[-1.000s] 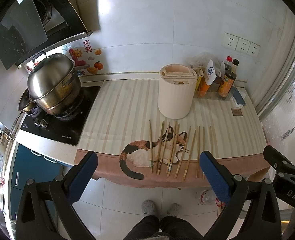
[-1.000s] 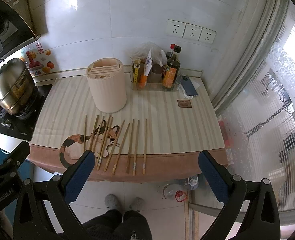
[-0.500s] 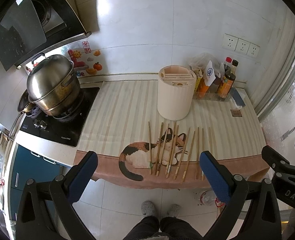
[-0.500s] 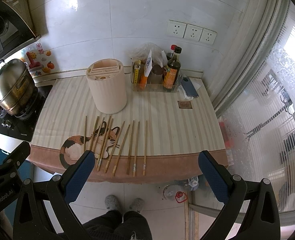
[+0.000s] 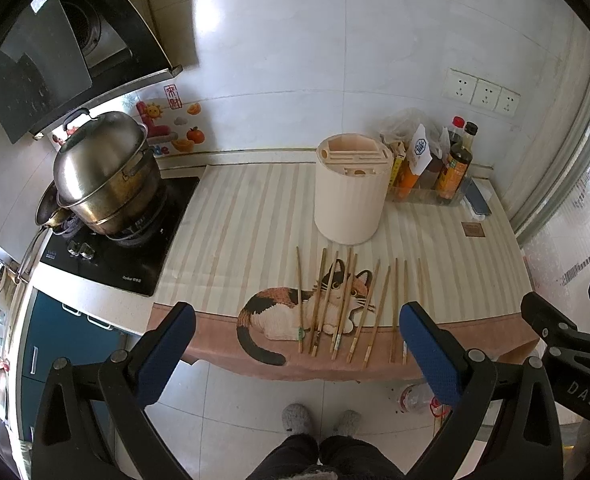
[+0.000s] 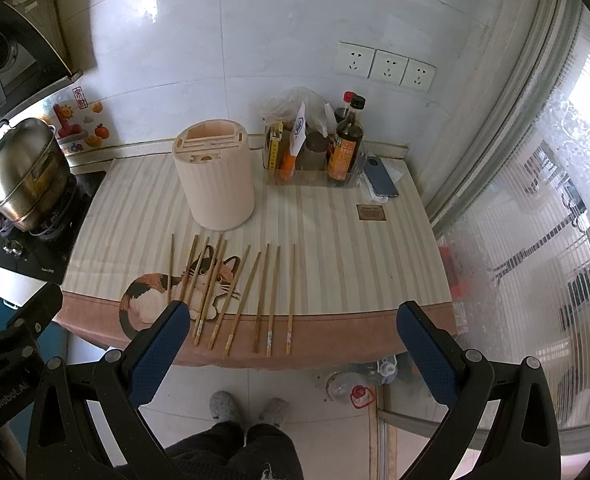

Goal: Organize utensils
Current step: 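Lower the left tool onto a chopstick and close it while the right tool grasps another chopstick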

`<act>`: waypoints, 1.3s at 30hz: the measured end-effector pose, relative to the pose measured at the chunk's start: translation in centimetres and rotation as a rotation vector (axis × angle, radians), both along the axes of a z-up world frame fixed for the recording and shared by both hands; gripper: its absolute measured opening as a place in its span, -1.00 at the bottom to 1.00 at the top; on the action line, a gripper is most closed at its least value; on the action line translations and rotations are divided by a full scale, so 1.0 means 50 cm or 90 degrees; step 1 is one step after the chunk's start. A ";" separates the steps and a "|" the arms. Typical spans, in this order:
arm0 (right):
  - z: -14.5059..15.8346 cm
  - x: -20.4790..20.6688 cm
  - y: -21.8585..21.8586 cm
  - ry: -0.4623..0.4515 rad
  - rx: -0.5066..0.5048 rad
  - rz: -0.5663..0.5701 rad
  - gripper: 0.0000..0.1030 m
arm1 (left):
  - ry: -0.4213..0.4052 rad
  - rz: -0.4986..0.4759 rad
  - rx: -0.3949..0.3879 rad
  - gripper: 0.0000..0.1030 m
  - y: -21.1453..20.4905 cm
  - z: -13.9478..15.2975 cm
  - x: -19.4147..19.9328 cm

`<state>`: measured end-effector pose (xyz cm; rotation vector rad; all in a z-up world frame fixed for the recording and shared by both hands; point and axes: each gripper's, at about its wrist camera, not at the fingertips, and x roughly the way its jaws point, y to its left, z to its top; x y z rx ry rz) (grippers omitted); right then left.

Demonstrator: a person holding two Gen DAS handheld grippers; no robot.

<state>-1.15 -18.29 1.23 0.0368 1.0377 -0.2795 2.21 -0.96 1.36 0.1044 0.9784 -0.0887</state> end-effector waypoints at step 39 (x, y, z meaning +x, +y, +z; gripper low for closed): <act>-0.603 0.277 -0.181 0.240 0.178 -0.081 -0.30 | 0.345 0.048 0.029 -0.08 0.007 -0.675 0.404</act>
